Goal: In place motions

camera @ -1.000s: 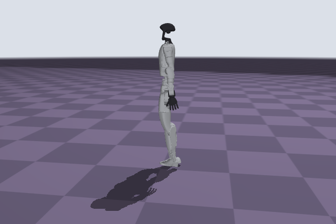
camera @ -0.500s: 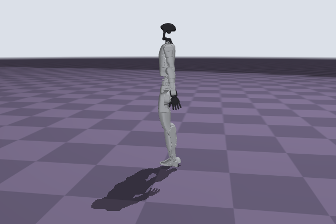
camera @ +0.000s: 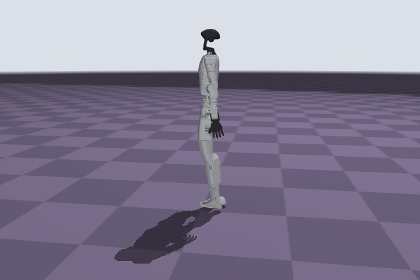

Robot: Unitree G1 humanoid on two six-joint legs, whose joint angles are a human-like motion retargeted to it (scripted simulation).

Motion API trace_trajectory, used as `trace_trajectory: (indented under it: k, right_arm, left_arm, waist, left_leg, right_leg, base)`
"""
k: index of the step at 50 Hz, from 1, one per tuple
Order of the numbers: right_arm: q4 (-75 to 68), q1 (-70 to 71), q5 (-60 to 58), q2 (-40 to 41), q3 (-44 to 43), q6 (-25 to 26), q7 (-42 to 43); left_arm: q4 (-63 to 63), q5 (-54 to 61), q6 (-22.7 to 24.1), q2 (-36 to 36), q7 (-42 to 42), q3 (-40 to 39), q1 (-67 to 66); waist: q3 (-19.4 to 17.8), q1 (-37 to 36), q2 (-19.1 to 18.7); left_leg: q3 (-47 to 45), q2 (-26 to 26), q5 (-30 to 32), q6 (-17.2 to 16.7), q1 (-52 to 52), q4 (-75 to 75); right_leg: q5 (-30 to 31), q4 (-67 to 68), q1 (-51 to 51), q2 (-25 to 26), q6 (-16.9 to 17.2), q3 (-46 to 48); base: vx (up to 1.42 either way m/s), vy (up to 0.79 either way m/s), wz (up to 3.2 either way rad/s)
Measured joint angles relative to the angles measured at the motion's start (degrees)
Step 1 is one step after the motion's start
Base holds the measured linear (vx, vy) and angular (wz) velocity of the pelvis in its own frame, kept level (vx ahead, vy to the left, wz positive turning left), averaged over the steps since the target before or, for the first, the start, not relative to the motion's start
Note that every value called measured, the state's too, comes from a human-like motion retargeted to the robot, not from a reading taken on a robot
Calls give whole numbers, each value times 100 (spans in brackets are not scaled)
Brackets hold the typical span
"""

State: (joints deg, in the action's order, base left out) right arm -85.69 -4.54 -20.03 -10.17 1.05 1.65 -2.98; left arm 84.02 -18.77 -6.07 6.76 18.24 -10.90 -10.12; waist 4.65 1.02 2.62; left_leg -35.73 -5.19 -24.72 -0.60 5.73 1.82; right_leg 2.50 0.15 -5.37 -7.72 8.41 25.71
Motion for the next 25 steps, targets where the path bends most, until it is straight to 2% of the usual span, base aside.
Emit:
trace_trajectory:
  k: [25]
  right_arm:
    - [-112,-57,-31,-24,-31,37,-46]
  left_arm:
    - [140,-15,-26,-16,-42,-33,-78]
  waist:
    - [25,-10,-5]
  left_leg:
    - [56,1,25,17,-59,-40]
  right_leg:
    - [-24,2,3,-13,-56,71]
  base:
    - [0,0,0]
